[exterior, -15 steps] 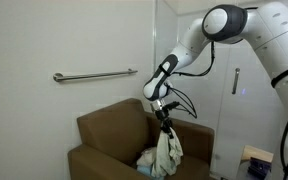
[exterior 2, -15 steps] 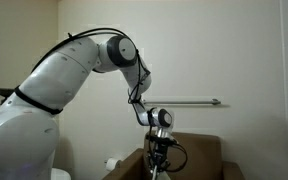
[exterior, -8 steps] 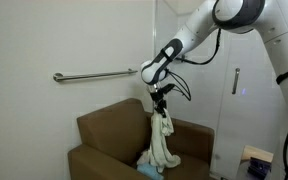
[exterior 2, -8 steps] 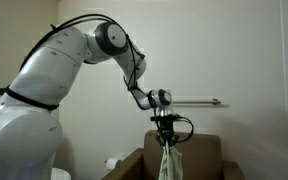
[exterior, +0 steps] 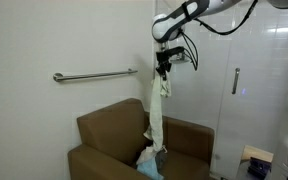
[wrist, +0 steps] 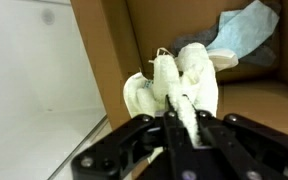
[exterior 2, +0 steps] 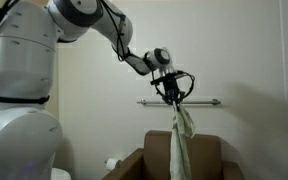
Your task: Hang some of the things on the seat of the couch on the armrest
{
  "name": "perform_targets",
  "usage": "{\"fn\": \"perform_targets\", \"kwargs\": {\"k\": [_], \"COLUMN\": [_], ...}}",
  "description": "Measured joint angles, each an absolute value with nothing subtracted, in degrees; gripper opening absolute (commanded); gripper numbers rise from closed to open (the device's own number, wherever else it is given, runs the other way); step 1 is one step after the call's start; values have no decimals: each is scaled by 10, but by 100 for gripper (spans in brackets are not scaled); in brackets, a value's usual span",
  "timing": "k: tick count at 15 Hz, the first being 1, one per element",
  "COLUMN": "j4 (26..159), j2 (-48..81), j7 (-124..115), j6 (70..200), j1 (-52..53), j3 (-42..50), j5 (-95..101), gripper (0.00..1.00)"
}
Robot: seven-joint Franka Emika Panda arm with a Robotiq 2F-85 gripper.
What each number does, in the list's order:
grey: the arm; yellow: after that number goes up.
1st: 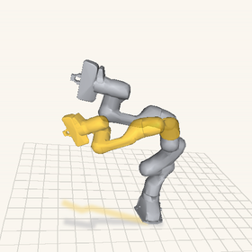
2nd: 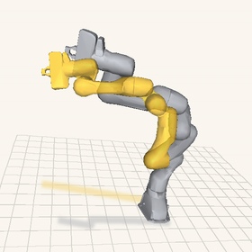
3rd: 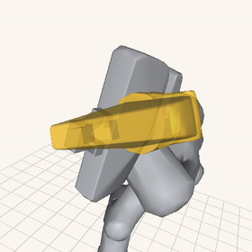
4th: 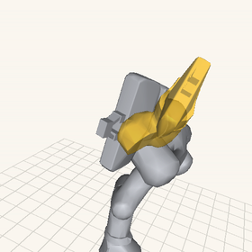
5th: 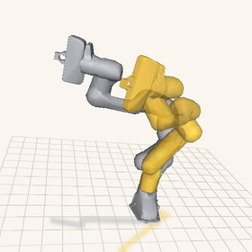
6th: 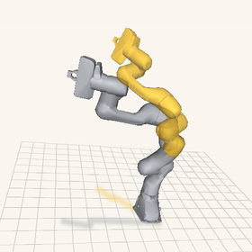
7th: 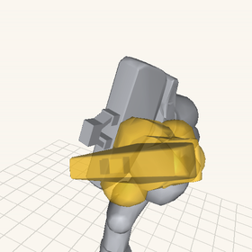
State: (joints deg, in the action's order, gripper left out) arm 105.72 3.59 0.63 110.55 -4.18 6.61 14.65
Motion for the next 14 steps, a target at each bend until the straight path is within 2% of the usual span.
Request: {"fn": "perform_targets", "kwargs": {"k": [4,5,7,8,14], "j4": [1010,1008,1027,1037,1029], "j2": [-44,-62,-84,-87,-70], "j7": [-49,-49,-47,-47,-73], "j6": [1039,1035,1039,1042,1046], "j1": [-50,-51,-50,-50,-52], "j3": [78,78,71,67,64], "j5": [146,147,152,154,156], "gripper": [4,8,8,3,3]}}
